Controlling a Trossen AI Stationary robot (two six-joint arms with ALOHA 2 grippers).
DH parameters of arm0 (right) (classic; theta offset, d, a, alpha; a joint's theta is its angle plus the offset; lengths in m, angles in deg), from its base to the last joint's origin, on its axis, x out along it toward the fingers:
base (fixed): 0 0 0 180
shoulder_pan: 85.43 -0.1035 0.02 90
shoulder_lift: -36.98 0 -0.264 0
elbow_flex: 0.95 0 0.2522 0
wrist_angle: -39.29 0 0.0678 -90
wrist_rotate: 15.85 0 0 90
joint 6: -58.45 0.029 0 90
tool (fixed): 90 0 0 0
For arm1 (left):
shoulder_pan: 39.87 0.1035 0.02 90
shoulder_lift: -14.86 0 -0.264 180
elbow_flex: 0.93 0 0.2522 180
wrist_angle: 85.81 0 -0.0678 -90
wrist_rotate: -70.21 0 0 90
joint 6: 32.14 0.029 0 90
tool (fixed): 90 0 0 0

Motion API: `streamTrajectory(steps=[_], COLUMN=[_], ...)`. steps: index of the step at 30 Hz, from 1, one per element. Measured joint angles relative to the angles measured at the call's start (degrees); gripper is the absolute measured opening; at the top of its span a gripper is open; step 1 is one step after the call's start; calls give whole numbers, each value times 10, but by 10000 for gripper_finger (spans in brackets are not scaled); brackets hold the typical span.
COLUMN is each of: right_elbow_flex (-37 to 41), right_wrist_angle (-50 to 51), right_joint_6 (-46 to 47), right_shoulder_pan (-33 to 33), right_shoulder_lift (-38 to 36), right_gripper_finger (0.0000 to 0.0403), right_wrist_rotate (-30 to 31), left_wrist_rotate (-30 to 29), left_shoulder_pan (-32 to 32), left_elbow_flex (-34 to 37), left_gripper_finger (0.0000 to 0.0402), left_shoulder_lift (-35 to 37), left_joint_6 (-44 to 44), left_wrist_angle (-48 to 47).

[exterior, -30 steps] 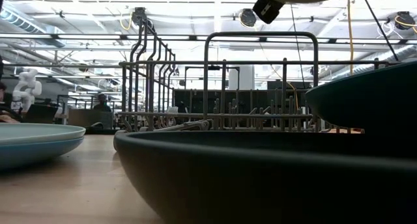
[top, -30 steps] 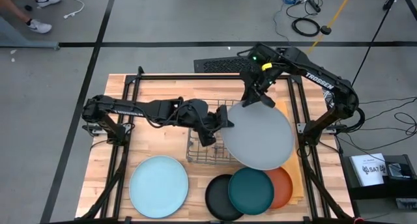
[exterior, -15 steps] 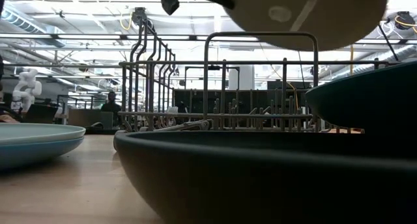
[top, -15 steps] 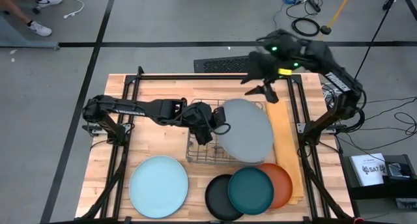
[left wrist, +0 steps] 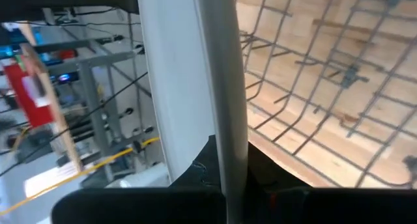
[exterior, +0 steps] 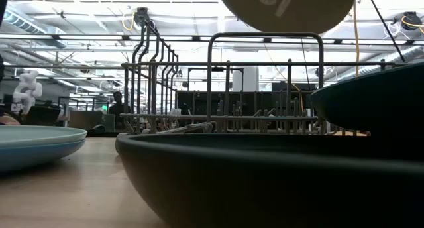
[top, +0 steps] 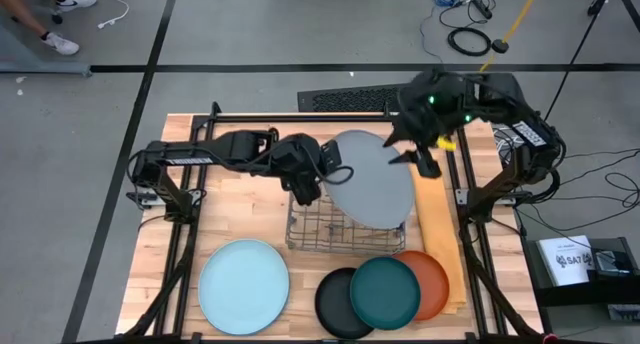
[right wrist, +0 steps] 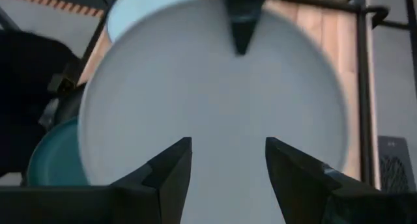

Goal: Sort dishes
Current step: Put the gray plate into the dish rack

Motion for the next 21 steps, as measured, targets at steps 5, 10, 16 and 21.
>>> streamTrajectory(steps=[5, 10, 16, 21], right_elbow_flex=[0, 33, 106, 157], right_wrist_angle=[2, -15, -55, -74], right_joint_6=[95, 181, 262, 310], right_shoulder_pan=[-81, -172, -257, -294], right_shoulder_lift=[-1, -1, -1, -1], right_gripper_finger=[188, 188, 188, 188], right_wrist_rotate=[69, 160, 227, 255], left_wrist_rotate=[26, 36, 38, 38], left_shoulder_pan=[17, 24, 24, 24], left_elbow_flex=[-25, -26, -25, -25], left_gripper_finger=[9, 9, 9, 9], left_shoulder_lift=[-1, -3, -8, -9], left_joint_6=[-10, -16, -25, -37], left_wrist_angle=[-26, -25, -17, -4])
